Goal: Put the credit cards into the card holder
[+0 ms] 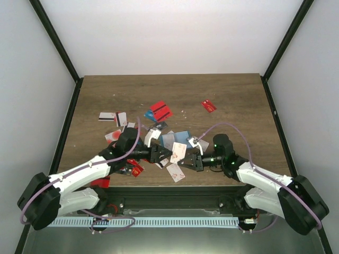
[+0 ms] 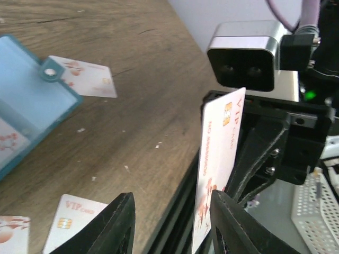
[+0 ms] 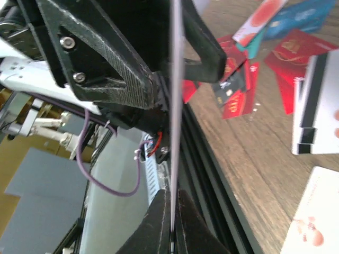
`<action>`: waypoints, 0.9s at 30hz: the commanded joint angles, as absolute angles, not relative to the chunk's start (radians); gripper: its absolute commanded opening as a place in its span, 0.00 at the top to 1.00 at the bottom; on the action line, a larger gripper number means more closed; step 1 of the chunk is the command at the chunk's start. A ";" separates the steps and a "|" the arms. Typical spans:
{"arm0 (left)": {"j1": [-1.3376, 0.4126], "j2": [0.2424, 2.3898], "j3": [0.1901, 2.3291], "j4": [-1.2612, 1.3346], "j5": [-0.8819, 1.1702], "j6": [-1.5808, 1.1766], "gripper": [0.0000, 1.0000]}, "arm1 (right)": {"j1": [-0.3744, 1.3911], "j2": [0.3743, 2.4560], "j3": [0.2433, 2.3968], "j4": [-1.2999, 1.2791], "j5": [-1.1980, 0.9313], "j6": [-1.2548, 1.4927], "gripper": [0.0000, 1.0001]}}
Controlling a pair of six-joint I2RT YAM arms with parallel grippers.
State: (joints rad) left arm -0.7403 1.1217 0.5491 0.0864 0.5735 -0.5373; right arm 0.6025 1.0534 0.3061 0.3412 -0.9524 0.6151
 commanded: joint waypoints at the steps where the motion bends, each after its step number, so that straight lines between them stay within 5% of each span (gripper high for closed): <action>1: -0.738 1.092 0.517 0.239 0.705 -0.578 0.59 | 0.595 1.074 0.347 0.460 -1.117 0.555 0.99; 13: -0.744 1.119 0.494 0.336 0.766 -0.610 0.75 | 0.596 1.084 0.351 0.486 -1.159 0.566 0.99; 20: -0.746 1.143 0.500 0.329 0.737 -0.607 0.96 | 0.595 1.095 0.373 0.443 -1.133 0.554 0.98; 24: -0.741 1.148 0.528 0.219 0.560 -0.601 0.96 | 0.592 1.100 0.430 0.244 -0.924 0.498 0.60; 27: -0.718 1.196 0.580 0.121 0.454 -0.597 0.96 | 0.555 1.124 0.459 0.134 -0.745 0.495 0.54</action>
State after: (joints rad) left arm -0.7414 1.1465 0.5167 0.2508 0.6304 -0.6167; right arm 0.5922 1.1053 0.3862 0.2943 -0.9836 0.5358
